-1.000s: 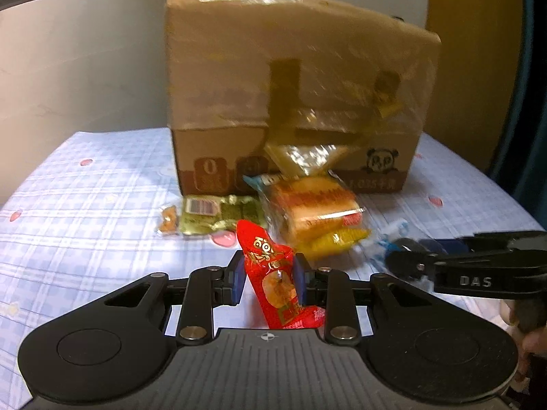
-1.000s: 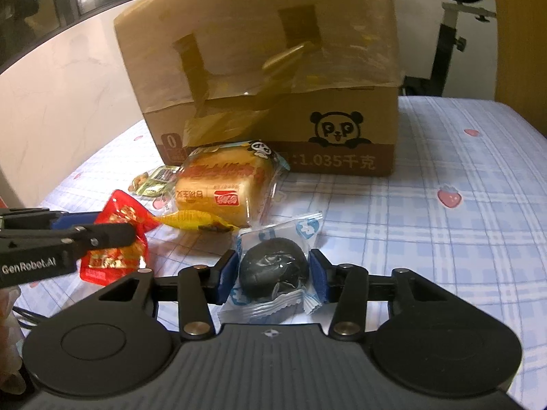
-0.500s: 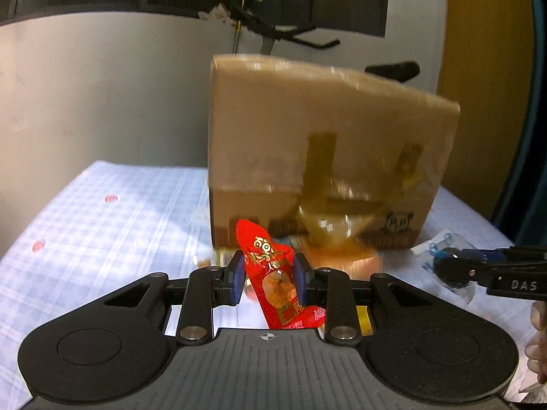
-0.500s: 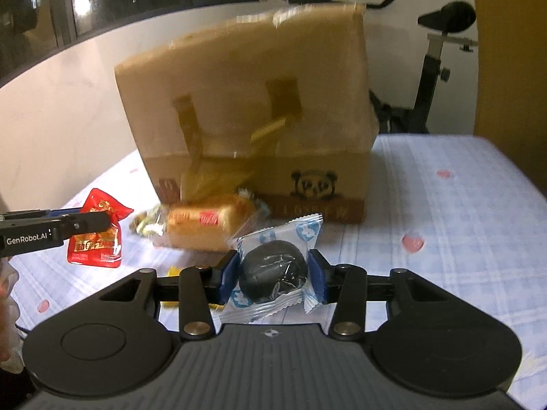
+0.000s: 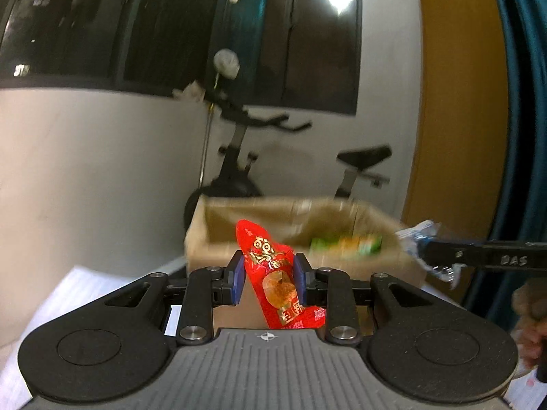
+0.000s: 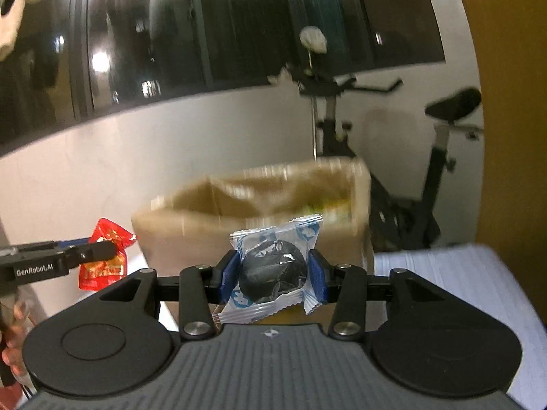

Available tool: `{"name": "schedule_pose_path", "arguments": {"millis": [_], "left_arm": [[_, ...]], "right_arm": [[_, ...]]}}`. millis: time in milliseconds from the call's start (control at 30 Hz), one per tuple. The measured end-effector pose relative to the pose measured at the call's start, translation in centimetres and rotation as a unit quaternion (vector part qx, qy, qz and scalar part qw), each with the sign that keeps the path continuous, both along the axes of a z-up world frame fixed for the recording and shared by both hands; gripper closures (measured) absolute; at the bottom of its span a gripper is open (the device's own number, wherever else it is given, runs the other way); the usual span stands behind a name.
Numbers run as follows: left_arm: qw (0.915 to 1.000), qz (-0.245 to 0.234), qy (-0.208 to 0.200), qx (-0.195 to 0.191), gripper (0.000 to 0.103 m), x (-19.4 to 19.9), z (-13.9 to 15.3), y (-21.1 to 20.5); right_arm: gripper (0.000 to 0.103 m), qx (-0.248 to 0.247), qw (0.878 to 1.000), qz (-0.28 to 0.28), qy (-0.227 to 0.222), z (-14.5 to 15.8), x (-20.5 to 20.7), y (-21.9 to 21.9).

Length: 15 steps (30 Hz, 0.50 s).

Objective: Organize snacks
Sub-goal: 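Lift both snacks over the box and release them inside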

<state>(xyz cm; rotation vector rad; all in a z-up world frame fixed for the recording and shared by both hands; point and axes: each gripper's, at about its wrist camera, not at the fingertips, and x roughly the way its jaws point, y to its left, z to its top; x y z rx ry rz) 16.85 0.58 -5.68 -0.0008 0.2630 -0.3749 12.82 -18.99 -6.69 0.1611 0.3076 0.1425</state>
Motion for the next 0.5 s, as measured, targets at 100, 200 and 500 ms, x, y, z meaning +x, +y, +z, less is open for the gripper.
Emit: {"name": "schedule_pose_path", "arguments": {"millis": [100, 200, 500], "left_arm": [[0.9996, -0.002, -0.025, 0.009, 0.072, 2.0, 2.2, -1.4], [0.9992, 0.003, -0.039, 0.009, 0.072, 5.0, 3.7, -2.6], [0.9982, 0.022, 0.0, 0.056, 0.071, 10.9, 3.1, -5.1]], "right_arm": [[0.057, -0.01, 1.0, 0.002, -0.018, 2.3, 2.5, -0.2], [0.057, -0.023, 1.0, -0.006, -0.02, 3.5, 5.5, -0.3], [0.057, -0.071, 0.997, -0.022, 0.025, 2.1, 11.8, 0.7]]}}
